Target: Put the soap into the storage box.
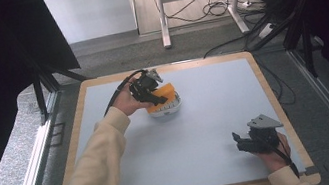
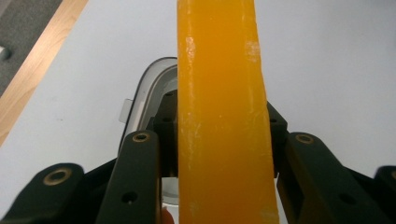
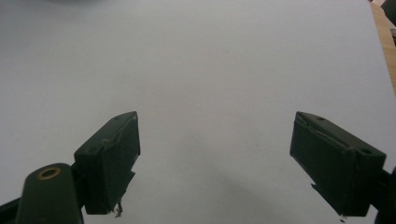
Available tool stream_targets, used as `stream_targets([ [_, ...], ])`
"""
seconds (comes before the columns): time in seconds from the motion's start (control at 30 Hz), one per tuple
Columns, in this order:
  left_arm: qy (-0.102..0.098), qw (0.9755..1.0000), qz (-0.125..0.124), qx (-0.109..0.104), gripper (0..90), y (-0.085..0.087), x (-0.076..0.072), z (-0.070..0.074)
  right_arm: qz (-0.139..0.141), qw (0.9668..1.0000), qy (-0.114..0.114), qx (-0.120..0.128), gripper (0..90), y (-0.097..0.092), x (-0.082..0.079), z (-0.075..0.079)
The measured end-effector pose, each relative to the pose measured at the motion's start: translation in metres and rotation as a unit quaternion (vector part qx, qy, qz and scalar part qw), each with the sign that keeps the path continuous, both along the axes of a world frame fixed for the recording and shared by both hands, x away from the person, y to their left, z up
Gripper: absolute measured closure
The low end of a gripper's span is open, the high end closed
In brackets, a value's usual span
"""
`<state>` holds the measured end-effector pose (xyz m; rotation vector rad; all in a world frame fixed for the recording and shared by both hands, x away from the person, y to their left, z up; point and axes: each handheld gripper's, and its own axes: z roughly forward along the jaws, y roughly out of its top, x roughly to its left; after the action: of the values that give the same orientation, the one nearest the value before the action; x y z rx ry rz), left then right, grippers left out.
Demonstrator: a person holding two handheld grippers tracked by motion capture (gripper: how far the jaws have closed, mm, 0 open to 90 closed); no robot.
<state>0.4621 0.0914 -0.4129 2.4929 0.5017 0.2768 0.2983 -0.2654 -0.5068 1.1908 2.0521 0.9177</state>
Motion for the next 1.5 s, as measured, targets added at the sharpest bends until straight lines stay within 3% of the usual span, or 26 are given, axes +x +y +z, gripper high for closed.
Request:
stream_targets([
  [0.6,0.016,0.9996,-0.022,0.011,61.5,-0.01,0.025,-0.015,0.002,1.0,0.003,-0.002,16.3,-0.001,0.001,-0.001],
  [0.87,0.025,0.9993,-0.022,0.017,61.5,-0.011,0.029,-0.022,-0.001,1.0,0.004,-0.001,16.3,-0.002,0.001,-0.002],
  [1.17,0.038,0.999,-0.022,0.006,61.5,-0.009,0.039,-0.031,-0.001,1.0,0.004,-0.003,16.3,-0.001,0.001,-0.002],
  [1.5,0.045,0.9985,-0.021,0.025,61.5,-0.015,0.044,-0.045,-0.002,1.0,0.007,-0.003,16.3,-0.002,0.002,-0.002],
])
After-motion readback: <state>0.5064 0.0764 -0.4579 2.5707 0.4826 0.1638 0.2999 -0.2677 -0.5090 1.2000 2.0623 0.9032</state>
